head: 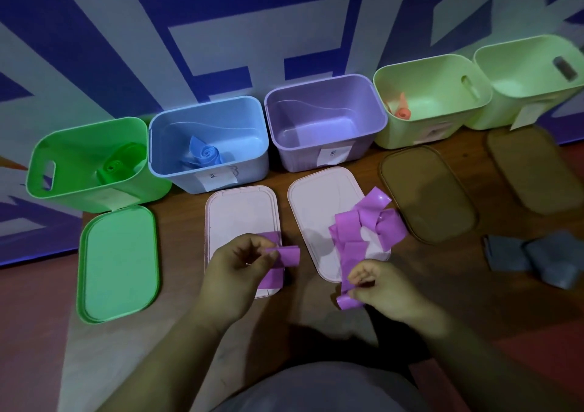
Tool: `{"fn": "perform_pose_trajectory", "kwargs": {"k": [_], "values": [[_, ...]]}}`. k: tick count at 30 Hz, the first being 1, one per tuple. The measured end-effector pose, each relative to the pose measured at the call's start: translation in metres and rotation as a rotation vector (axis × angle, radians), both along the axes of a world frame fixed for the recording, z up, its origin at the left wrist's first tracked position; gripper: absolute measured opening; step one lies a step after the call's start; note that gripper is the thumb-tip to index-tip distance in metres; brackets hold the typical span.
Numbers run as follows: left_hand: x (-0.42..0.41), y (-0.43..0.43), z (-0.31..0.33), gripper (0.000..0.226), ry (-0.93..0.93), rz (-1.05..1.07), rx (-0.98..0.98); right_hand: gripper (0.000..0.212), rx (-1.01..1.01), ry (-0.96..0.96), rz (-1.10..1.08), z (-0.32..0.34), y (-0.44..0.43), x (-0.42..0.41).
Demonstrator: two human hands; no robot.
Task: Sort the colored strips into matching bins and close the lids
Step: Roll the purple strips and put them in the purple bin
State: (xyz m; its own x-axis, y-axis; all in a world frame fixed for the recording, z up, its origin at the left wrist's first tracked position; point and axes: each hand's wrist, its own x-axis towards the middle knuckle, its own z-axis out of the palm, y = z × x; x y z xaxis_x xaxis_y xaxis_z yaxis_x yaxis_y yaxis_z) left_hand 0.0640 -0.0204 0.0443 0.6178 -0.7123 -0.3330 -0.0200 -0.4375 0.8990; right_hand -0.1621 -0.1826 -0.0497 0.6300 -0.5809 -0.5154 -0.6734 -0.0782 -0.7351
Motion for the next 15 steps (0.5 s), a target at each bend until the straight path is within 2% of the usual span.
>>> {"fn": "perform_pose_trajectory", "kwargs": {"k": [2, 5, 8, 11, 15], "values": [[0.001, 0.001, -0.001, 0.017, -0.002, 0.007, 0.002, 0.021, -0.044, -0.031, -0.052, -0.001, -0.004, 0.005], [0.001, 0.001, -0.001, 0.016, -0.007, 0.016, 0.023, 0.016, -0.231, -0.027, -0.163, 0.001, -0.017, 0.016], [0.002, -0.001, -0.002, 0.013, -0.009, 0.027, 0.039, 0.026, -0.444, 0.035, -0.029, -0.002, -0.032, 0.028], [0.002, -0.003, -0.002, 0.011, -0.010, 0.024, 0.044, 0.030, -0.468, 0.066, 0.110, -0.010, -0.042, 0.032], [0.003, -0.005, 0.000, 0.009, -0.032, 0.007, 0.038, 0.022, -0.535, 0.140, 0.156, -0.011, -0.046, 0.034]]}}
